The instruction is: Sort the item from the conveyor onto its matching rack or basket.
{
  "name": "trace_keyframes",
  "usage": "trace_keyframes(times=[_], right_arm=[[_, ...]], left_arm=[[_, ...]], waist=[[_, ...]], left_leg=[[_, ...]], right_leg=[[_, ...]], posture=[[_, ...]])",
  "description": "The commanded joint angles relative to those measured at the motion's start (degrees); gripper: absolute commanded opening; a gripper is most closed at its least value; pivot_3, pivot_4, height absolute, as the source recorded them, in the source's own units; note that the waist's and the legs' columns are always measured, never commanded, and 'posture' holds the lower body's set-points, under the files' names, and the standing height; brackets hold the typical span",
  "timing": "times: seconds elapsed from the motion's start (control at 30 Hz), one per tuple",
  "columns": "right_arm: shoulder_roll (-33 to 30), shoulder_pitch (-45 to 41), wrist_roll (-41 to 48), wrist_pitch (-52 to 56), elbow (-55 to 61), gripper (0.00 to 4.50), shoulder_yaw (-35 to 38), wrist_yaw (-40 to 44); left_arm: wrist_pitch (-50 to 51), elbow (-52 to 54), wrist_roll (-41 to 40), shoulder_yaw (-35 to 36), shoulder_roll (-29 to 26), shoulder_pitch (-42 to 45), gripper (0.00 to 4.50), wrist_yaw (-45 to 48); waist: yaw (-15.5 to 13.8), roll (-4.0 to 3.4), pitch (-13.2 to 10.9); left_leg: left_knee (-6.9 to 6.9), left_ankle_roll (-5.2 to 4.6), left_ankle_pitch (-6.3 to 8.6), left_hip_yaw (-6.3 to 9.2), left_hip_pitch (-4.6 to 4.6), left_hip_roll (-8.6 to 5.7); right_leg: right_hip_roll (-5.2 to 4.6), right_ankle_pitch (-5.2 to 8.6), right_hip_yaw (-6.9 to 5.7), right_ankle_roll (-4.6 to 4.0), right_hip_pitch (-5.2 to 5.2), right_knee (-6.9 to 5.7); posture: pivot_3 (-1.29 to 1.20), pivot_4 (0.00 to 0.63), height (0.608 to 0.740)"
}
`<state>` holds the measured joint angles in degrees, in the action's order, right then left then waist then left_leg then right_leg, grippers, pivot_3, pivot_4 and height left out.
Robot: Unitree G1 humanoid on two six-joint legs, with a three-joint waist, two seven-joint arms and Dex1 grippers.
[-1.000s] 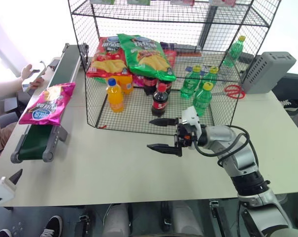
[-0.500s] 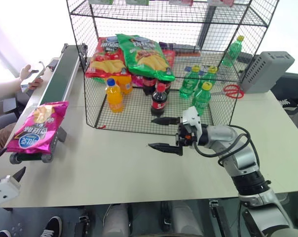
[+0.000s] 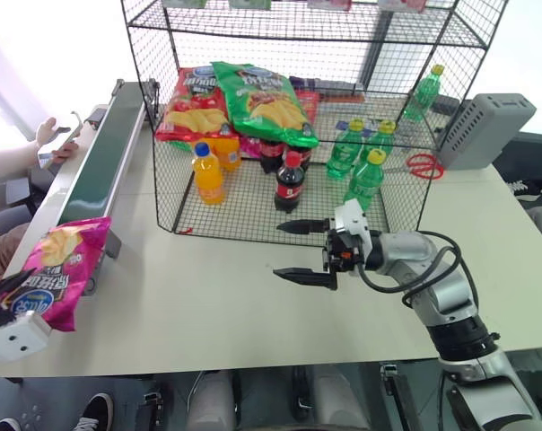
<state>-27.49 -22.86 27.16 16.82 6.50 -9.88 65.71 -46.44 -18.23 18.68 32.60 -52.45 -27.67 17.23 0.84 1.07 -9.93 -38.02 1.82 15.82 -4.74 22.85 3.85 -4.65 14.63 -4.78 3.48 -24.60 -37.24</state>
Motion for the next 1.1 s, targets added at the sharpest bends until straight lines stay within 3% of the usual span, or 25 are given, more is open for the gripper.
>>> trace_keyframes(times=[0.03, 0.1, 0.27, 0.37, 0.53, 0.6, 0.73, 0.83, 0.97, 1.1], right_arm=[[0.0, -1.0, -0.2, -1.9, 0.8, 4.50, 1.6, -0.3], [0.4, -1.1, -0.4, -2.4, 0.5, 4.50, 1.5, -0.7], [0.6, -1.2, -1.4, -4.0, -0.5, 4.50, 1.1, -0.6], [0.8, -1.4, -1.9, -4.9, -1.0, 4.50, 1.0, -0.6], [0.3, -2.6, -1.0, -4.6, -2.9, 4.50, 2.5, 0.1], [-0.1, -3.2, -0.2, -3.9, -3.4, 4.50, 3.4, 0.4], [-0.2, -4.4, 3.1, -0.9, -3.3, 4.50, 5.8, 0.9], [-1.0, -4.5, 8.7, 5.7, -1.3, 4.50, 7.6, 1.4], [-4.3, -2.4, 15.6, 15.2, 3.1, 4.50, 9.5, 2.6], [-6.5, -1.5, 24.8, 25.9, 6.4, 4.50, 12.0, 1.2]], left_arm=[[0.5, 1.1, -4.3, 1.4, -1.4, -0.4, 1.24, 1.2], [1.2, 2.4, -6.7, 2.3, -1.0, -0.2, 0.20, 1.7], [4.6, 7.1, -14.5, 4.5, -1.4, 1.1, 0.04, 4.5], [13.4, 13.6, -30.4, 5.8, -0.1, 3.2, 0.04, 9.9], [40.3, 31.6, -68.6, 8.7, -0.1, 2.0, 0.04, 22.1], [49.3, 37.7, -80.2, 10.4, -0.3, 0.2, 0.04, 26.6], [67.1, 43.1, -97.0, 12.8, -2.5, -2.2, 0.04, 28.9], [78.2, 44.8, -110.7, 10.5, -5.8, 0.5, 0.04, 29.9], [88.2, 42.9, -116.1, 3.9, -7.3, 5.8, 0.04, 34.3], [92.3, 40.1, -118.9, -3.6, -4.2, 15.3, 0.04, 33.5]], waist=[[0.0, 0.00, 0.0], [0.0, 0.00, 0.0], [0.0, 0.01, 0.0], [-0.1, 0.03, 0.0], [0.1, 0.01, 0.0], [0.3, 0.01, 0.0], [0.1, -0.01, 0.0], [-0.1, -0.02, 0.0], [-0.3, -0.10, -0.1], [-0.1, -0.11, -0.1]], left_leg=[[0.00, 0.00, 0.00, 0.00, 0.00, 0.00], [0.00, 0.00, 0.00, 0.01, 0.00, 0.00], [0.00, 0.00, 0.00, 0.00, 0.00, 0.00], [-0.01, 0.00, 0.00, 0.03, 0.01, 0.00], [-0.02, 0.00, 0.00, 0.05, 0.00, 0.00], [-0.02, 0.01, 0.00, 0.08, -0.01, 0.00], [-0.02, 0.01, -0.01, 0.10, -0.06, -0.02], [-0.02, 0.02, -0.02, 0.15, -0.12, -0.03], [-0.04, 0.04, -0.03, 0.17, -0.12, -0.09], [-0.03, 0.03, -0.02, 0.18, -0.12, -0.10]], right_leg=[[0.00, 0.00, 0.00, 0.00, 0.00, 0.00], [0.00, 0.00, 0.00, 0.00, 0.00, 0.00], [-0.01, 0.00, 0.00, 0.00, 0.00, 0.00], [0.00, 0.00, 0.00, 0.00, 0.01, 0.00], [-0.02, -0.01, 0.01, 0.01, 0.04, -0.01], [0.00, -0.01, 0.02, 0.02, 0.04, -0.04], [0.09, -0.01, 0.04, 0.01, 0.08, -0.05], [0.14, 0.00, 0.04, -0.01, 0.13, -0.09], [0.10, 0.01, 0.05, -0.02, 0.18, -0.06], [0.14, 0.01, 0.06, -0.02, 0.17, -0.05]], posture=[[0.00, 0.150, 0.740], [0.00, 0.150, 0.740], [0.00, 0.150, 0.740], [0.00, 0.150, 0.740], [0.00, 0.150, 0.740], [0.00, 0.150, 0.740], [0.00, 0.150, 0.740], [0.00, 0.150, 0.740], [0.00, 0.150, 0.740], [0.00, 0.150, 0.740]])
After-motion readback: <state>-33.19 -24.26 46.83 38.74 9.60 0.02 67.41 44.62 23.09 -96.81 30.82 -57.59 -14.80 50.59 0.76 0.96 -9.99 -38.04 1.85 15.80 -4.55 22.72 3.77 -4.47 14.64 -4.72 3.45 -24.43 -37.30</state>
